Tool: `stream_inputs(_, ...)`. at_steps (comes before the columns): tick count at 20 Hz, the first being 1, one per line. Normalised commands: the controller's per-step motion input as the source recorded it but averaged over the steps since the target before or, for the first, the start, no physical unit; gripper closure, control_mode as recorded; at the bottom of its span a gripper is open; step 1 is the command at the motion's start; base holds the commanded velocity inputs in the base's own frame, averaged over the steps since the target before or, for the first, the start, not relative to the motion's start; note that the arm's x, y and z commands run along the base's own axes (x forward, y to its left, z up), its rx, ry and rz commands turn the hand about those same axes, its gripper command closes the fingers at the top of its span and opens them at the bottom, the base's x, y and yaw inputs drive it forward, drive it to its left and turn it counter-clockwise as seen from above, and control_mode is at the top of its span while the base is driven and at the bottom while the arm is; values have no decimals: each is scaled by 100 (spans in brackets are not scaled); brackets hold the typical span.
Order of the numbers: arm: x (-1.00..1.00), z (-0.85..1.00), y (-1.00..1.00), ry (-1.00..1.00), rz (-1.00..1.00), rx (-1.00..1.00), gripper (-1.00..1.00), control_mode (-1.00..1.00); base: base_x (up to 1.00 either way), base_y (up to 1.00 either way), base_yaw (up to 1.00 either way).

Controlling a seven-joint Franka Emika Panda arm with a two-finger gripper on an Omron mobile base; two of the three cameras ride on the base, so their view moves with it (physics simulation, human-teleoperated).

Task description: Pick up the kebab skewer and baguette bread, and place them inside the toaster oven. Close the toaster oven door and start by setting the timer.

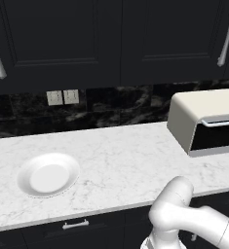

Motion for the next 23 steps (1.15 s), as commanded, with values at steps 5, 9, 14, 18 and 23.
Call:
stream_inputs(5,0,11,22,0,-8,34,100,-100,0,0,0)
stream_inputs(9,0,6,31,0,-15,37,100,-100,0,0,0)
stream_inputs(14,0,17,22,0,-19,39,100,-100,0,0,0)
stream_inputs(18,0,17,5,0,-22,41,100,-100,0,0,0)
stream_inputs(23,0,16,0,0,-23,43,100,-100,0,0,0)
